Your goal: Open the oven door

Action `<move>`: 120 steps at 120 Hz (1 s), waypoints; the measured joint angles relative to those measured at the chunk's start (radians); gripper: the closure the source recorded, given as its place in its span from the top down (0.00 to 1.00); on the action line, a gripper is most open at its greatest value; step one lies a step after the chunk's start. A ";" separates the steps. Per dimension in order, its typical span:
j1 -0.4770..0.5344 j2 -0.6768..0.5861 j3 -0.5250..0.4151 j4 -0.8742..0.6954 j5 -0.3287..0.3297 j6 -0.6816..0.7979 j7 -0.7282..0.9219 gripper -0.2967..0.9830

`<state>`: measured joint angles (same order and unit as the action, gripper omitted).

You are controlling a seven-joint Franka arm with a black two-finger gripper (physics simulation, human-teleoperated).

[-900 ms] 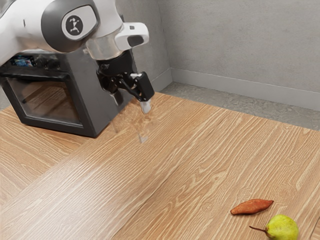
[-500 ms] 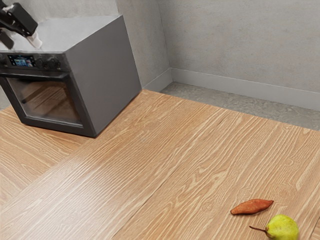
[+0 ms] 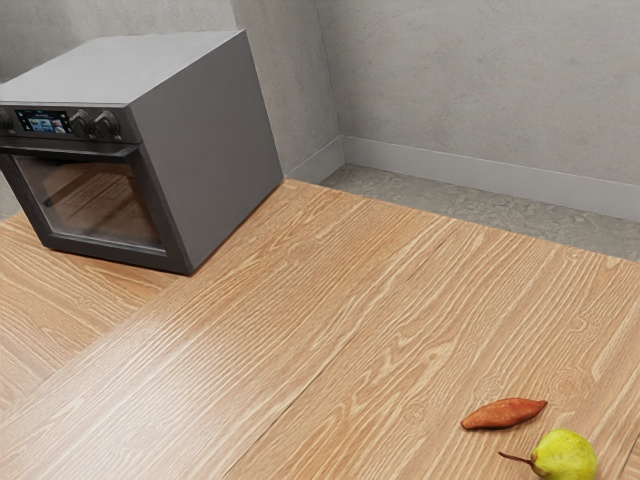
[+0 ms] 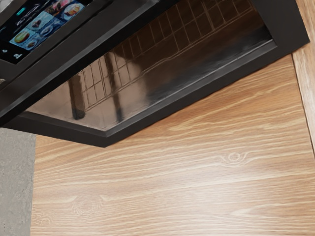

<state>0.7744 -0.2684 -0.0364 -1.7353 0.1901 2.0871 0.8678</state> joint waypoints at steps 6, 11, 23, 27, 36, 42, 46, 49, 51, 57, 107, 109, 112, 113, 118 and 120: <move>0.006 0.002 -0.003 -0.036 -0.003 0.080 0.062 0.75; 0.009 0.006 -0.003 -0.049 -0.006 0.133 0.111 0.75; 0.010 0.007 -0.003 -0.064 -0.022 0.221 0.214 0.75; 0.011 0.011 -0.003 -0.066 -0.025 0.243 0.245 0.75; 0.043 0.079 -0.009 -0.017 -0.052 0.281 0.309 0.75; 0.051 0.119 -0.010 0.023 -0.073 0.298 0.349 0.75; 0.052 0.144 -0.011 0.048 -0.083 0.307 0.374 0.75; 0.051 0.165 -0.013 0.065 -0.089 0.313 0.392 0.75; 0.050 0.179 -0.014 0.075 -0.093 0.317 0.403 0.75; 0.045 0.229 -0.015 0.116 -0.104 0.326 0.435 0.75; 0.051 0.429 -0.028 0.254 -0.138 0.350 0.603 0.75; 0.051 0.432 -0.027 0.259 -0.139 0.346 0.607 0.75; 0.052 0.438 -0.027 0.270 -0.139 0.337 0.614 0.75; 0.052 0.439 -0.027 0.274 -0.138 0.333 0.616 0.75; 0.054 0.451 -0.027 0.295 -0.137 0.312 0.627 0.75; 0.054 0.460 -0.028 0.309 -0.137 0.301 0.631 0.75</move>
<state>0.8283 0.1916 -0.0640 -1.4267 0.0531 2.3878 1.4991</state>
